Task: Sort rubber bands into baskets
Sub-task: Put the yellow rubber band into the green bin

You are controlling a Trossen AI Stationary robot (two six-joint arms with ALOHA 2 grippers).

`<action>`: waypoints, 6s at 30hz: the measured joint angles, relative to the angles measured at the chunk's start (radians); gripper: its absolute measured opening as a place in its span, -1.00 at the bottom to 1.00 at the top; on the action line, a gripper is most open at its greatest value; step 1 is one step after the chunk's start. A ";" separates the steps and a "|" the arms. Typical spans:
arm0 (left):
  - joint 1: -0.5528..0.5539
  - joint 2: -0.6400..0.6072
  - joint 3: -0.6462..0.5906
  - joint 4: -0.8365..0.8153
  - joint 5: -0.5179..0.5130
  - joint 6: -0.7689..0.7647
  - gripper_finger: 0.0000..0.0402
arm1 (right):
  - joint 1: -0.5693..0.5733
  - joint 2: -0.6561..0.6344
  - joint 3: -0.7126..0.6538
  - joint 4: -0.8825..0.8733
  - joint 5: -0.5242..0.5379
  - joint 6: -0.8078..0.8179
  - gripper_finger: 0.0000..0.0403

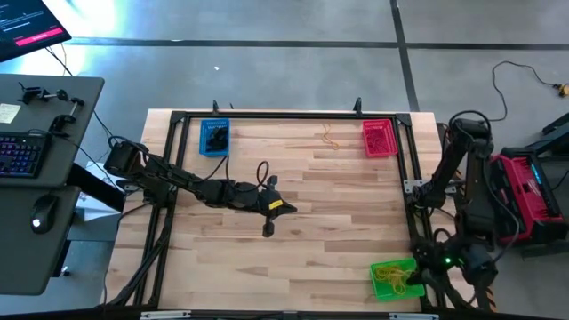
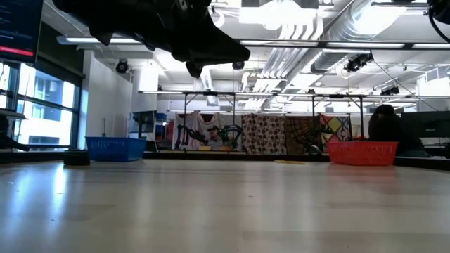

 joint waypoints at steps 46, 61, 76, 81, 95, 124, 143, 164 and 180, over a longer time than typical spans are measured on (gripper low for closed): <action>0.000 0.000 0.000 -0.016 0.003 -0.009 -1.00 | -0.314 0.426 0.078 -0.129 -0.591 0.283 -0.99; -0.001 0.000 0.000 -0.024 0.003 -0.018 -1.00 | -0.321 0.432 0.079 -0.196 -0.562 0.230 -0.29; -0.002 -0.141 0.001 -0.248 -0.071 0.019 -1.00 | -0.362 0.431 0.416 -0.822 -0.474 -0.028 -0.54; -0.014 -0.168 0.000 -0.289 -0.128 0.047 -1.00 | -0.416 0.425 0.418 -0.878 -0.339 -0.164 -0.90; -0.001 -0.168 -0.218 0.064 0.002 0.028 -1.00 | -0.856 0.190 0.001 -0.214 -0.136 -0.943 -0.99; -0.003 -0.168 -0.245 0.056 -0.056 -0.018 -1.00 | -1.881 0.364 -0.167 0.525 -0.252 -1.723 -0.30; -0.003 -0.168 -0.245 0.049 -0.056 -0.018 -1.00 | -2.052 0.639 -0.167 0.751 -0.359 -1.742 -0.30; -0.006 -0.168 -0.244 0.034 -0.079 -0.025 -1.00 | -1.949 0.517 -0.103 0.545 -0.450 -1.799 -0.98; -0.012 -0.160 -0.244 0.027 -0.091 0.015 -1.00 | -1.411 -0.021 -0.093 0.071 -0.335 -1.421 -1.00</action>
